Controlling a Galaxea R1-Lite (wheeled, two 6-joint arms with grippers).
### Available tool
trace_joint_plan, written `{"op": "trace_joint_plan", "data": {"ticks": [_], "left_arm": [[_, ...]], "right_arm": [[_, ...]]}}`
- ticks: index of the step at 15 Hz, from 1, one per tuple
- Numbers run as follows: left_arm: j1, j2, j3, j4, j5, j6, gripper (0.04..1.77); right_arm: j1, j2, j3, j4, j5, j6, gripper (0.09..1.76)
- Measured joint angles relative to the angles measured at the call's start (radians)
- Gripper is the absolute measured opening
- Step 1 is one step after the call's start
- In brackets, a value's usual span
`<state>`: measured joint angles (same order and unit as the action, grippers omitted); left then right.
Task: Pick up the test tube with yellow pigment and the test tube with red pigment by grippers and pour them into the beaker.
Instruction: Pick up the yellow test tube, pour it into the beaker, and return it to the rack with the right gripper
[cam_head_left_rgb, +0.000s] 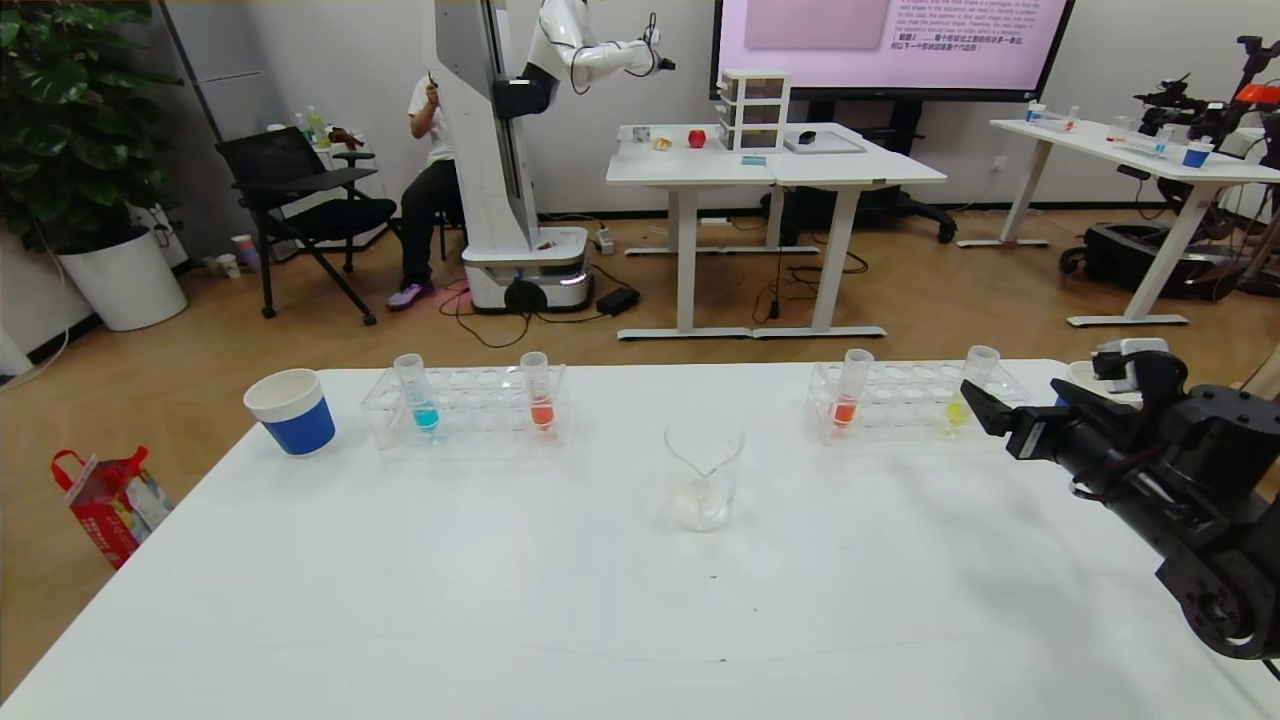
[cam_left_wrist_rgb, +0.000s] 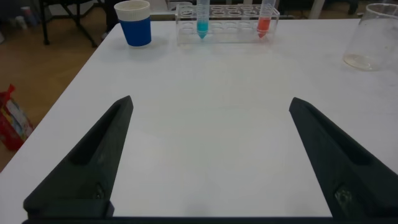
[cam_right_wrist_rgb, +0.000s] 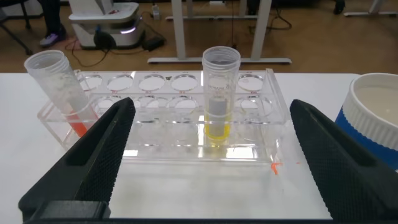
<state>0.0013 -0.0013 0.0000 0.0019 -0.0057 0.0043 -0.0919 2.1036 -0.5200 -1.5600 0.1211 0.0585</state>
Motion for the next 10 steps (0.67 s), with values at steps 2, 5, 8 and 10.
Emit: {"op": "trace_joint_plan", "data": {"ticks": [2, 5, 8, 10], "left_arm": [[0.000, 0.000, 0.000, 0.001, 0.000, 0.000, 1.75], [0.000, 0.000, 0.000, 0.001, 0.000, 0.000, 1.75], [0.000, 0.000, 0.000, 0.000, 0.000, 0.000, 1.75], [0.000, 0.000, 0.000, 0.000, 0.000, 0.000, 1.75]], "right_arm": [[0.002, 0.038, -0.031, -0.001, 0.001, 0.000, 1.74], [0.009, 0.071, -0.092, -0.002, 0.027, -0.001, 1.74], [0.007, 0.109, -0.180, -0.001, 0.056, -0.002, 1.74], [0.005, 0.144, -0.236, -0.001, 0.057, -0.002, 1.74]]}}
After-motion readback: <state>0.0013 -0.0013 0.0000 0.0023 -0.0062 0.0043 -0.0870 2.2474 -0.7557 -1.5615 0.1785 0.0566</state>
